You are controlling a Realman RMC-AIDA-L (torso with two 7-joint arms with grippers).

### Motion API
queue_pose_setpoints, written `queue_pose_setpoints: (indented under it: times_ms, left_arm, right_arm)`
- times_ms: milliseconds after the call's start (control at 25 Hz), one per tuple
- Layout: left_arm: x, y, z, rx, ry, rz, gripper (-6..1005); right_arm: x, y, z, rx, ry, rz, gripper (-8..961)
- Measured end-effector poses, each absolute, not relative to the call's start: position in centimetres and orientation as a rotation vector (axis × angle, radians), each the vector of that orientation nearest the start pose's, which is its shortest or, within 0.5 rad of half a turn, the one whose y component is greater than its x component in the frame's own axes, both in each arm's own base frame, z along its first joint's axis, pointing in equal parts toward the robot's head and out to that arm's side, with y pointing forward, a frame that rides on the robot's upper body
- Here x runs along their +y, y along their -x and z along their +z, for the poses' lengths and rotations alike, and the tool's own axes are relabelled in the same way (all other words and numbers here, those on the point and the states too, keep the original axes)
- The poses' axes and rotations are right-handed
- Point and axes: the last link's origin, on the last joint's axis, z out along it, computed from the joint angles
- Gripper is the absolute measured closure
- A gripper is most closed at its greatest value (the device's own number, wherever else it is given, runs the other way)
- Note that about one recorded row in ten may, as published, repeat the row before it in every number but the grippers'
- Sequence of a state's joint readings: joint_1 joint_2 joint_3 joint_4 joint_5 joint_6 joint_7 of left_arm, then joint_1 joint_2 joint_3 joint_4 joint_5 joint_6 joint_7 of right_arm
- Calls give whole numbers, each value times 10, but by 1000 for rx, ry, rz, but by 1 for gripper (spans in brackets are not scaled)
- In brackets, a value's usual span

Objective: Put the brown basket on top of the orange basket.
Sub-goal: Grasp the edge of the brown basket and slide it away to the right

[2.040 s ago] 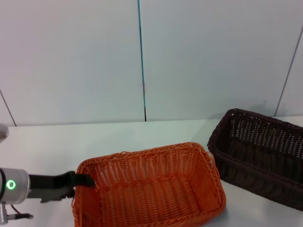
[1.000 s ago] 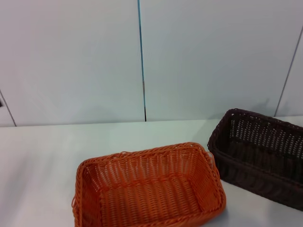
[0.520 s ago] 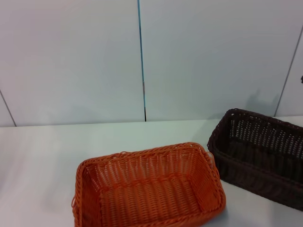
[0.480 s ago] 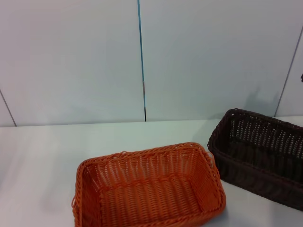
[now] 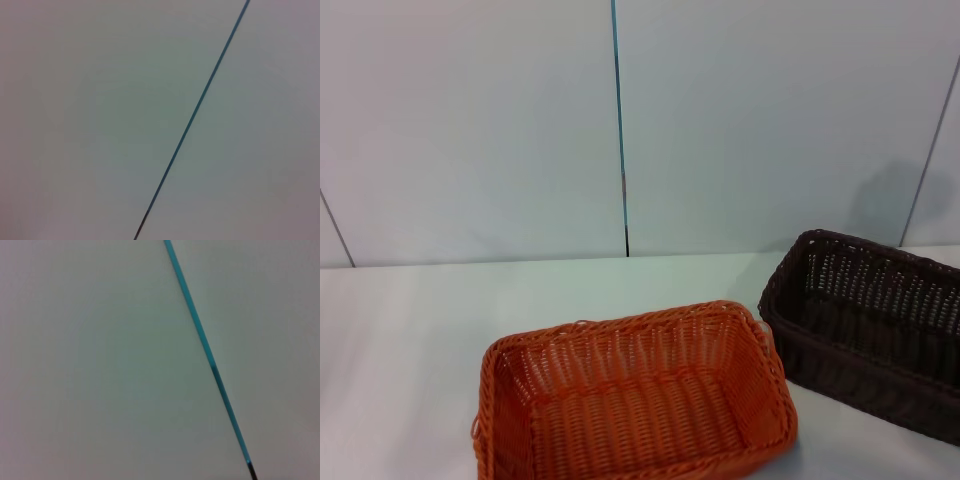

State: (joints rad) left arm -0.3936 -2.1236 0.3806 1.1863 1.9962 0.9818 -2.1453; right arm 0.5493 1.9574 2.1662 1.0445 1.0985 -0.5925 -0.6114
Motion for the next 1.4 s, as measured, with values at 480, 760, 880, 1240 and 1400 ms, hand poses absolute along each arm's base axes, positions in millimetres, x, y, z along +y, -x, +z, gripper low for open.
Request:
queue_pose_setpoints:
  times_ms: [480,760,880,1240,1400]
  left_arm:
    - [350,347,188,-1133,1470,-742,102]
    - [351,354,174,-1170,1494,-729,101]
    - [350,355,172,-1173,1495,-727,101]
    - [349,358,171,-1176,1496,-714,101]
    - [348,360,171,-1174,1498,-702,101]
  right_arm:
    - [438,-217,186,-1955,1313,-1352,291]
    - [423,-223,199,-2006,1416,-1448,299]
    - [421,-226,201,-2034,1475,-1463,303]
    - [414,-244,196,-2093,1669,-1454,313]
    - [413,-256,187,-2109,1746,-1414,318]
